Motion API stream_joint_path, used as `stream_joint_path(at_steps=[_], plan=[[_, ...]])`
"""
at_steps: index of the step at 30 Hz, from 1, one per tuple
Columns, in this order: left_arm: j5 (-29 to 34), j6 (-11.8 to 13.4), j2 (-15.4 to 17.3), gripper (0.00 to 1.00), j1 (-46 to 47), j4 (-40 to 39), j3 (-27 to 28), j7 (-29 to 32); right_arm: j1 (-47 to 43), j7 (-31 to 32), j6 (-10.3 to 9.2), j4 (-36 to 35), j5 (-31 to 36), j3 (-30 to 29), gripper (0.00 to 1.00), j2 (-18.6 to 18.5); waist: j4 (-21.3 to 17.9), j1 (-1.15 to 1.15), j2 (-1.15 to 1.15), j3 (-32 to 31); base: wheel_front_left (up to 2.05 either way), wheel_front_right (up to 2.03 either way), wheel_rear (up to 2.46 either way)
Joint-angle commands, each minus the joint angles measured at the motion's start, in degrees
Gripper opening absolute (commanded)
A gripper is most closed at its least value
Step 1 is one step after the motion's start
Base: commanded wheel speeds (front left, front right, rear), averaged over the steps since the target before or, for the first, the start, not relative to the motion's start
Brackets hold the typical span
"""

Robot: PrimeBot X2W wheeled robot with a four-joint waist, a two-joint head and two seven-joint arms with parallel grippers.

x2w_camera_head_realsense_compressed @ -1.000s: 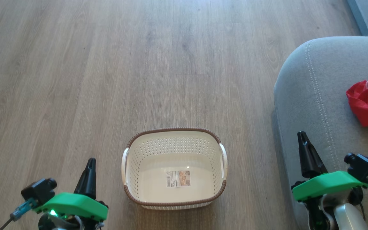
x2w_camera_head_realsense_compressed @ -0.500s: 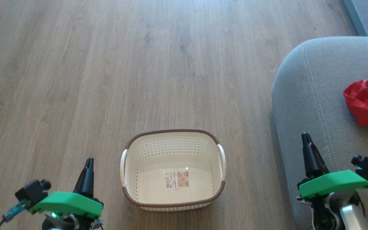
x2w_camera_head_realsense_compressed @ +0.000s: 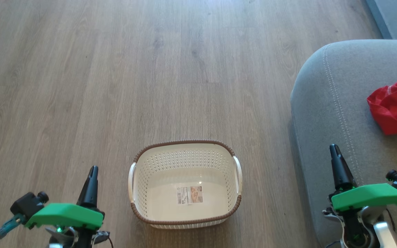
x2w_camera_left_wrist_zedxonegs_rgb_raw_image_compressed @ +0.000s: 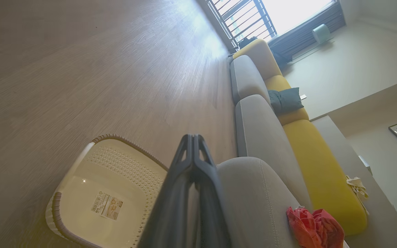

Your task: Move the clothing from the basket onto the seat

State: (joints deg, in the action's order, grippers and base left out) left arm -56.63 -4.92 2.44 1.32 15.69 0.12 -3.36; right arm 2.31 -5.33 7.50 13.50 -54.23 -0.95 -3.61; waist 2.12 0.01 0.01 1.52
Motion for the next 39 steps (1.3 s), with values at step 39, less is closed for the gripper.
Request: stream_joint_path(at_steps=[39], plan=[[-24.2,-1.9,0.4,0.00,4.2,-1.7,4.8,6.7,3.4,7.1,-0.01,-0.2,-26.9,-2.4,0.00,-0.7,-1.4,-0.01,-0.01,-0.9,0.00,0.00,0.00]])
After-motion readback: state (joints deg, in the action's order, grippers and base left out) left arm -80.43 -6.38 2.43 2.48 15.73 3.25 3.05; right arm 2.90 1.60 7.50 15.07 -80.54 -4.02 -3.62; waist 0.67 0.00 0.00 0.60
